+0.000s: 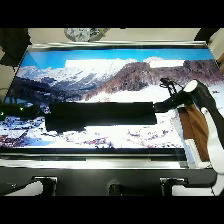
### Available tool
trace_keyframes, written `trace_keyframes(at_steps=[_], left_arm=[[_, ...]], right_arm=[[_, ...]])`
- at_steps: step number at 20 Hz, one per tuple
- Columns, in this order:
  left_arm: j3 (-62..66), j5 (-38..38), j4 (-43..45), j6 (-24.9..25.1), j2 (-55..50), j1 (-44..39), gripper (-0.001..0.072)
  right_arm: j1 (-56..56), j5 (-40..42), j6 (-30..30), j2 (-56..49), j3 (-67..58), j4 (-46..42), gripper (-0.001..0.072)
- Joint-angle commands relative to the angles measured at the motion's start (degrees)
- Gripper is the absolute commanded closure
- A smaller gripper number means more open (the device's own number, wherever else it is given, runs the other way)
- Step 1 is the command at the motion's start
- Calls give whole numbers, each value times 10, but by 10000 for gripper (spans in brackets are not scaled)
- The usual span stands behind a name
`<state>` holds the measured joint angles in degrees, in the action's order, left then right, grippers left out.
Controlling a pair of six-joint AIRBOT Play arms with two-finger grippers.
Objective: Fold the shirts.
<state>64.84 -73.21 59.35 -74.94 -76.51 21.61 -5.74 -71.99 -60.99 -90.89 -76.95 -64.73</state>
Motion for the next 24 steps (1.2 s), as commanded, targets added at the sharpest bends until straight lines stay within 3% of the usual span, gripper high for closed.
trace_keyframes(at_steps=[1, 5, 8, 9, 10, 11, 12, 15, 18, 21, 23, 24], left_arm=[[119, 2, -9, -1, -127, -33, 687], [179, 3, -9, -31, -206, -38, 687], [179, -7, -9, -31, -238, -37, 684], [179, -7, -9, -31, -242, -37, 640], [180, -8, -9, -31, -241, -37, 426], [185, -13, -9, -31, -238, -36, 226], [193, -24, -9, -31, -233, -35, 213], [203, -42, -9, -35, -197, -36, 271], [203, -38, -9, -46, -144, -54, 270], [203, -26, -9, -46, -98, -84, 270], [203, -17, -9, -46, -79, -109, 271], [203, -17, -9, -46, -74, -122, 270]], right_arm=[[17, 26, -23, -84, -71, 11, 666], [28, 73, -31, -124, -79, 42, 666], [28, 59, -30, -129, -79, 40, 663], [27, 52, -28, -127, -82, 42, 603], [27, 35, -20, -123, -93, 42, 402], [27, 14, 7, -115, -105, 41, 145], [23, -7, 35, -106, -115, 37, 54], [-17, -58, 34, -99, -120, 25, 28], [-60, -88, -13, -123, -104, 37, 28], [-48, -83, -15, -156, -100, 77, 29], [-34, -63, -47, -170, -100, 99, 57], [-24, -55, -68, -174, -99, 96, 111]])
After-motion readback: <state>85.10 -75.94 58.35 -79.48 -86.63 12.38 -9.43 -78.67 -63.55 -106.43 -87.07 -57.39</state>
